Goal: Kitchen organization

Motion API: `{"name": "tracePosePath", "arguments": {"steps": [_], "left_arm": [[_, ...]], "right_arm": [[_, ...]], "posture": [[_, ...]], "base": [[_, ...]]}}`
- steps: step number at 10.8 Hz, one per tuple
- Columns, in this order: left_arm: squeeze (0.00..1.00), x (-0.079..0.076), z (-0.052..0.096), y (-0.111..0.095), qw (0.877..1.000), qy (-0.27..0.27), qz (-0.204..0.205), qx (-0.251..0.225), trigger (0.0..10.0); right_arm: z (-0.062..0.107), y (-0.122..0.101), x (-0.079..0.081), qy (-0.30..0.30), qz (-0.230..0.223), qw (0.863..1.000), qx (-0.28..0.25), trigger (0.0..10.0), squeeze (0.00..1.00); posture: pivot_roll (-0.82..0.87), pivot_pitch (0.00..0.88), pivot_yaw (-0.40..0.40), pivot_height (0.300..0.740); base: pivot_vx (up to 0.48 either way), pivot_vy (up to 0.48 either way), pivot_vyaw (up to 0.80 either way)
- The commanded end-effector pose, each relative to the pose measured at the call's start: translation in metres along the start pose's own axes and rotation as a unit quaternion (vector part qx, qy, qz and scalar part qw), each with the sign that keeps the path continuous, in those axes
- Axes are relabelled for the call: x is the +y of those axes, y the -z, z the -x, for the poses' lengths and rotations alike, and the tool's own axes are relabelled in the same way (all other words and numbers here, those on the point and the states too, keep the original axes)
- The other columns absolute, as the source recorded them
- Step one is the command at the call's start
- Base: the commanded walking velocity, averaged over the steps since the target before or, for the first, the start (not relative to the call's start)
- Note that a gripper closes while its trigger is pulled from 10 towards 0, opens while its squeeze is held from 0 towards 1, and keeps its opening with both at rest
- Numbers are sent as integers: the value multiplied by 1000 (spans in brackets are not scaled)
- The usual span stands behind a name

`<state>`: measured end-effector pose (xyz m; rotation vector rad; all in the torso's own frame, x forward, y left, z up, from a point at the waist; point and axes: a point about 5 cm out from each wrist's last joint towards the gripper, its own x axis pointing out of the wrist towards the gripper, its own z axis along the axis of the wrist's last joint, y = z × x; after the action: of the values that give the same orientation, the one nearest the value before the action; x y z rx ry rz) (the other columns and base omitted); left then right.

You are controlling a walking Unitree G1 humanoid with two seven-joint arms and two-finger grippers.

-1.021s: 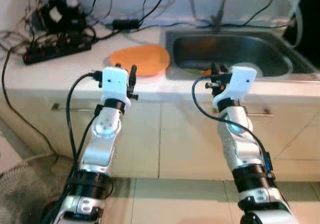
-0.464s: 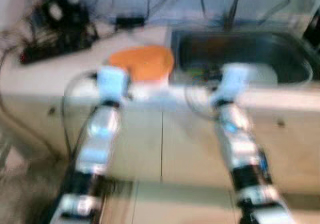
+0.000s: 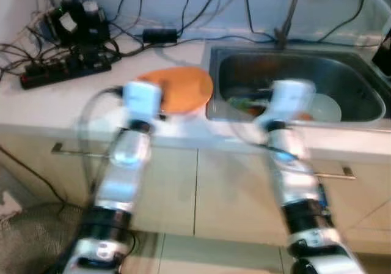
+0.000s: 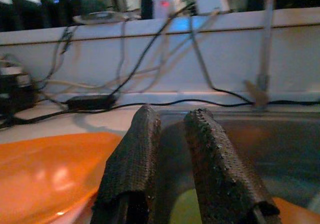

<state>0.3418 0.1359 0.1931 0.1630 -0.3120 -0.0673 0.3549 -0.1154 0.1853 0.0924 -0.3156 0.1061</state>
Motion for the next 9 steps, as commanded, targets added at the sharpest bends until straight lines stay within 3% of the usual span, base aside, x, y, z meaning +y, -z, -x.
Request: {"name": "tracePosePath", "arguments": {"steps": [1,5,9], "left_arm": [[0,-9,0,-2,1000,14,2,-2,10000],[0,-8,-1,-4,1000,18,0,-6,10000],[0,-10,0,-8,999,46,3,-18,10000]], "right_arm": [[-1,-2,-13,18,0,1000,-4,10000,0],[0,-1,-11,18,-5,1000,-3,10000,0],[0,0,-10,20,-8,1000,-1,10000,0]], "posture": [[169,24,12,740],[171,25,17,740],[174,32,20,740]], "base": [[326,0,0],[325,0,0],[81,0,0]]}}
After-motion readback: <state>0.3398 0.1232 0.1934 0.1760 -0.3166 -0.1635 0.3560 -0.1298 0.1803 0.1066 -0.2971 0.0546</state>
